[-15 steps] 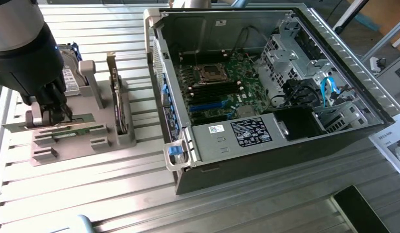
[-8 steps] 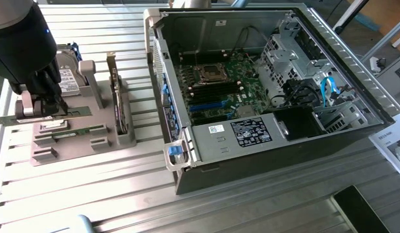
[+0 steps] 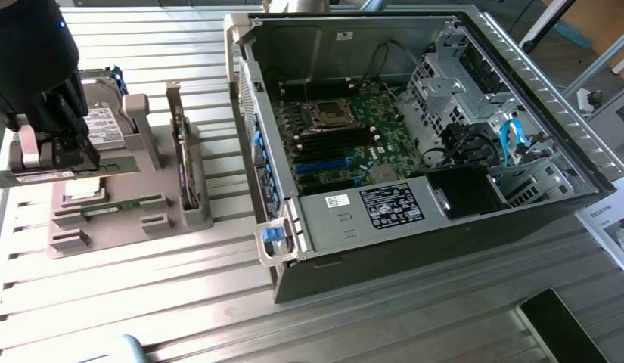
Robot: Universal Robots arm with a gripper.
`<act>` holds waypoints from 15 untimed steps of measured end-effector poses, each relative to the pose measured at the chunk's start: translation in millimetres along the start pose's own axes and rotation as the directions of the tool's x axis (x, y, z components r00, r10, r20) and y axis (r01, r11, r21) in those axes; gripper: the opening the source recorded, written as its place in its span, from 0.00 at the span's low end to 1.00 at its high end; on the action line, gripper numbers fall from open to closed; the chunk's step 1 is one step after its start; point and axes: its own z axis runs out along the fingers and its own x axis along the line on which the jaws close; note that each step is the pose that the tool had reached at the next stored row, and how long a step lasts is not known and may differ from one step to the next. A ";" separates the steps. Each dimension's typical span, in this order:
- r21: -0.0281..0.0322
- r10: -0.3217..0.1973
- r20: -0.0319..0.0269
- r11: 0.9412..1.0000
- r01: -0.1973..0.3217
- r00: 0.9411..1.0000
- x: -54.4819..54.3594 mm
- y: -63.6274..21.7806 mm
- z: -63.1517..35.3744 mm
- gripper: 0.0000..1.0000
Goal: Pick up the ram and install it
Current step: 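Pick up the ram and move it above insertion slot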
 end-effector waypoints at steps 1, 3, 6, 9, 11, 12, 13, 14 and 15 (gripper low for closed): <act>0.000 0.000 0.000 1.000 0.000 1.000 0.0 -0.1 -2.3 0.12; 0.000 0.000 0.000 1.000 0.000 1.000 -0.2 -0.2 -9.4 0.12; 0.000 0.000 0.000 1.000 0.000 1.000 -0.3 -0.2 -16.7 0.12; 0.000 0.000 0.000 1.000 0.000 1.000 -0.4 -0.3 -24.7 0.12; 0.000 0.000 0.000 1.000 0.000 1.000 -0.4 -0.3 -27.9 0.12; 0.000 0.000 0.000 1.000 0.000 1.000 -0.4 -0.3 -28.3 0.12; 0.000 0.000 0.000 1.000 0.000 1.000 -0.4 -0.3 -28.4 0.12; 0.000 0.000 0.000 1.000 0.000 1.000 -0.5 -0.3 -28.4 0.12; 0.000 0.000 0.000 1.000 0.000 1.000 -0.4 -0.3 -28.4 0.12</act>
